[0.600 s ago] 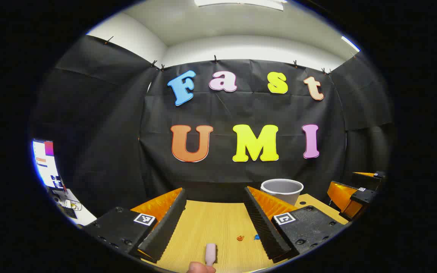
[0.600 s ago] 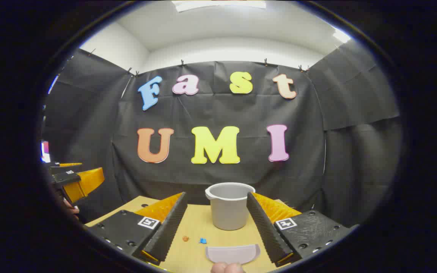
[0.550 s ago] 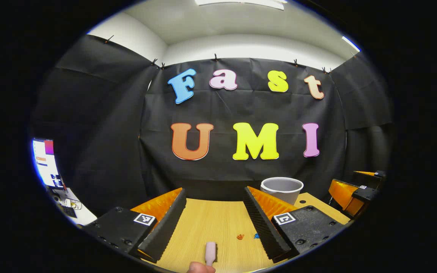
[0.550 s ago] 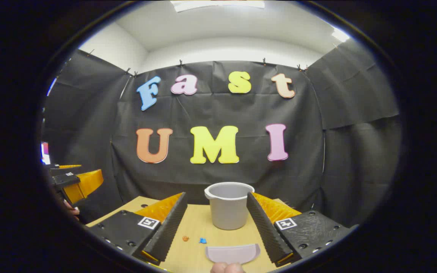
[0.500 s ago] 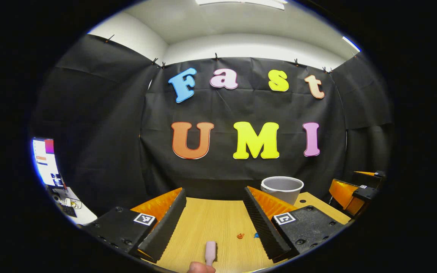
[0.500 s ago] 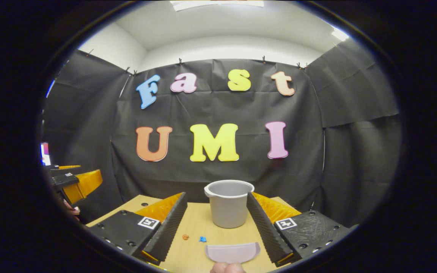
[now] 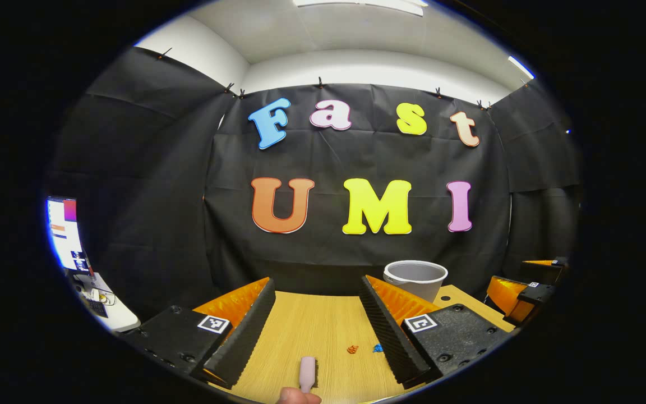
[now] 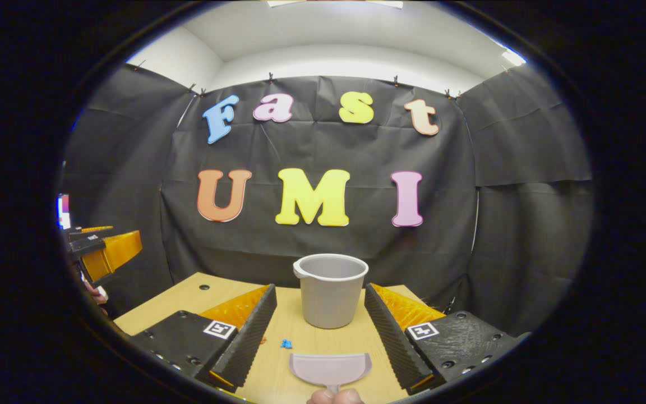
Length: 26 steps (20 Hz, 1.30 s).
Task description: Pick up the small broom and dustpan from the desktop, sweep the trash into the dustpan with the broom, and then empty the trash into the garbage bin.
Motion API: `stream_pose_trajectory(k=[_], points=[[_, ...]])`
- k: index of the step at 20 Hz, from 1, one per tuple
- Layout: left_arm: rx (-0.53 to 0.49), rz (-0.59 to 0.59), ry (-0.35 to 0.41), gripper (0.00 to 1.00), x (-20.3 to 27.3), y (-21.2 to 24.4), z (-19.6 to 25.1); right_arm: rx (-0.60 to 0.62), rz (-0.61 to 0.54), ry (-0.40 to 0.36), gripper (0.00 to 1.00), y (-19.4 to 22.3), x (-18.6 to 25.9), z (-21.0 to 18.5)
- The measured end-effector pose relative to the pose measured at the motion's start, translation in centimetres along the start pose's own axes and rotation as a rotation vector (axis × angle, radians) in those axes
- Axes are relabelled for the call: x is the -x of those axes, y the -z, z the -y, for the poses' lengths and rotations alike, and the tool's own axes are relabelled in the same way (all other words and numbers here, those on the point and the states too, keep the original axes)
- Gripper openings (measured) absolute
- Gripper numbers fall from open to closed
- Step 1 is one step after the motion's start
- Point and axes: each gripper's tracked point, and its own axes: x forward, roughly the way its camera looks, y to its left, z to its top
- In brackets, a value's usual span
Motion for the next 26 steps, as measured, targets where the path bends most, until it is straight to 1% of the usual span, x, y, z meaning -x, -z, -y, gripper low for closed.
stream_pose_trajectory(k=[2,3,4,5,8,9,10,11,12,13,15,16,17,19,20,21,25,26], points=[[-0.008,-0.003,0.007,0.97,-0.5,0.3,0.3,-0.005,-0.042,-0.011,0.98,1.4,-0.5,0.2],[-0.008,-0.002,0.007,0.97,-0.7,0.4,0.2,-0.013,-0.081,-0.015,0.98,2.8,-0.7,0.4],[-0.007,-0.004,0.008,0.97,-0.8,0.4,0.3,-0.020,-0.125,-0.015,0.95,4.3,-1.0,0.6],[-0.011,-0.011,0.009,0.97,-0.9,0.8,0.3,-0.029,-0.170,-0.015,0.95,5.9,-1.2,0.7],[-0.018,-0.019,0.001,0.97,-1.3,1.4,-0.2,-0.003,-0.316,-0.024,0.95,12.6,-1.3,1.2],[-0.020,-0.023,-0.001,0.97,-1.3,1.6,-0.3,0.002,-0.349,-0.026,0.98,14.2,-1.3,1.3],[-0.022,-0.030,-0.003,0.97,-1.5,1.9,-0.4,0.011,-0.389,-0.028,0.95,15.9,-1.3,1.6],[-0.025,-0.039,-0.004,0.97,-1.6,2.3,-0.4,0.022,-0.416,-0.032,0.95,17.2,-1.3,1.7],[-0.031,-0.046,-0.009,0.97,-1.5,2.4,-0.8,0.034,-0.469,-0.040,0.95,19.8,-1.3,2.1],[-0.037,-0.046,-0.013,0.97,-1.5,2.5,-0.9,0.023,-0.539,-0.046,0.92,22.9,-1.4,2.4],[-0.045,-0.045,-0.022,0.97,-1.5,2.4,-1.3,0.018,-0.603,-0.043,0.95,25.6,-0.8,2.8],[-0.047,-0.047,-0.027,0.97,-1.5,2.4,-1.3,0.014,-0.627,-0.039,0.99,26.5,-0.8,3.0],[-0.048,-0.050,-0.032,0.97,-1.6,2.6,-1.4,0.014,-0.650,-0.038,0.96,27.6,-1.1,3.3],[-0.052,-0.062,-0.046,0.97,-1.7,2.9,-1.7,0.006,-0.717,-0.035,0.96,30.5,-1.6,3.4],[-0.055,-0.064,-0.050,0.89,-1.7,2.9,-1.9,0.003,-0.735,-0.033,0.96,31.2,-1.8,3.4],[-0.062,-0.063,-0.056,0.97,-1.6,2.7,-2.0,-0.004,-0.760,-0.031,0.96,32.2,-1.9,3.5],[-0.083,-0.069,-0.071,0.97,-1.7,2.8,-2.3,-0.012,-0.808,-0.023,0.95,33.9,-2.9,3.5],[-0.084,-0.072,-0.077,0.97,-1.7,2.9,-2.5,-0.016,-0.829,-0.013,0.87,34.3,-3.3,3.6]])
